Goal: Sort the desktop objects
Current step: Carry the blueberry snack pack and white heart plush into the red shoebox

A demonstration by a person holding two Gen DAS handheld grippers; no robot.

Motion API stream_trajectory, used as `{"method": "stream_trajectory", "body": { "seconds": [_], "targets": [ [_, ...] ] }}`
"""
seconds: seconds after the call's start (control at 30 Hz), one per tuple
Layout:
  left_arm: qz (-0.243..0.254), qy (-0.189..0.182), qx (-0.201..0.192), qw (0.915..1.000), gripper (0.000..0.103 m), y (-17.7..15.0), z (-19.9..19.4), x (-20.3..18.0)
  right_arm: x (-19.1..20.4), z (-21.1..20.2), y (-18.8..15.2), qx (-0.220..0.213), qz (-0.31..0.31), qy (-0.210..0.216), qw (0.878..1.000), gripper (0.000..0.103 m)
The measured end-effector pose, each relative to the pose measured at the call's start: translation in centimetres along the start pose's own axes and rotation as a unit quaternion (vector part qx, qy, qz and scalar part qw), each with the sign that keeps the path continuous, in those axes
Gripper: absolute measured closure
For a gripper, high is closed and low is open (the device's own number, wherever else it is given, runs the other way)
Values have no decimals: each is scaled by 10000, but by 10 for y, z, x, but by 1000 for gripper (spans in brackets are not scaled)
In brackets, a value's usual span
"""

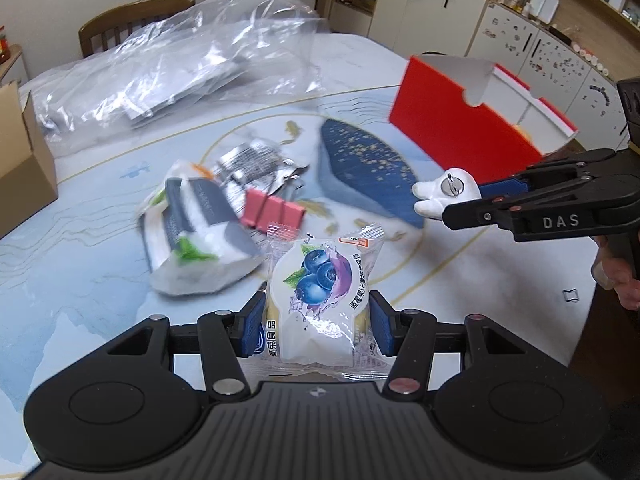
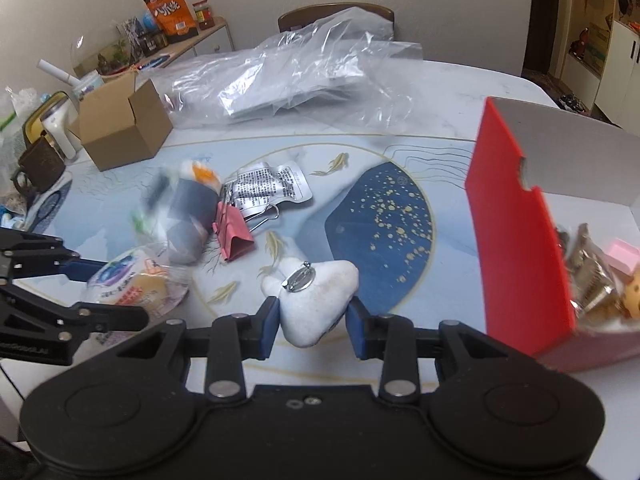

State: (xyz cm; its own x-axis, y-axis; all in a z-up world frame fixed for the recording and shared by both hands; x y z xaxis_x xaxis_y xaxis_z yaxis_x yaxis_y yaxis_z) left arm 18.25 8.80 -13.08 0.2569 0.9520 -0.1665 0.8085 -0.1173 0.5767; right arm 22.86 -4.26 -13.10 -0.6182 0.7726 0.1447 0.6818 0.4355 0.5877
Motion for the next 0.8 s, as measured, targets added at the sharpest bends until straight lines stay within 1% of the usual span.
{"method": "stream_trajectory", "body": {
  "seconds": [0.23,0.43,0.8],
  "targets": [
    [109,-219,-97,9997,51,18,-6,-32,-17,-35,-2,-155,73,-104,9998,68],
    [313,-287,-198,9989,51,41,-8,-63,-37,-62,0,-297,142,-151,9993,68],
    [600,-439,-331,9967,51,84,6,-119,-94,-96,6,-451,185,-309,9983,68]
  ]
}}
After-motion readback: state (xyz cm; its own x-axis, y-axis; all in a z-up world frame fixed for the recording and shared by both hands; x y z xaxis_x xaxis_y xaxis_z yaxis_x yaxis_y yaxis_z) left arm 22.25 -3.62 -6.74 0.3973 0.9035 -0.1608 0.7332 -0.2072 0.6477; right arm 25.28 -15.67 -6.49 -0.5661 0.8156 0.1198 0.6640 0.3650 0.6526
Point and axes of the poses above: each gripper's, at about its wrist camera, not at the fingertips, and z roughly the way its jaws point, x to its left, y to its top, the point moved 8 cm from there along z, roughly the way its jaws point, and after that the axes turned 2 degrees about -y, right-handed, at the moved point
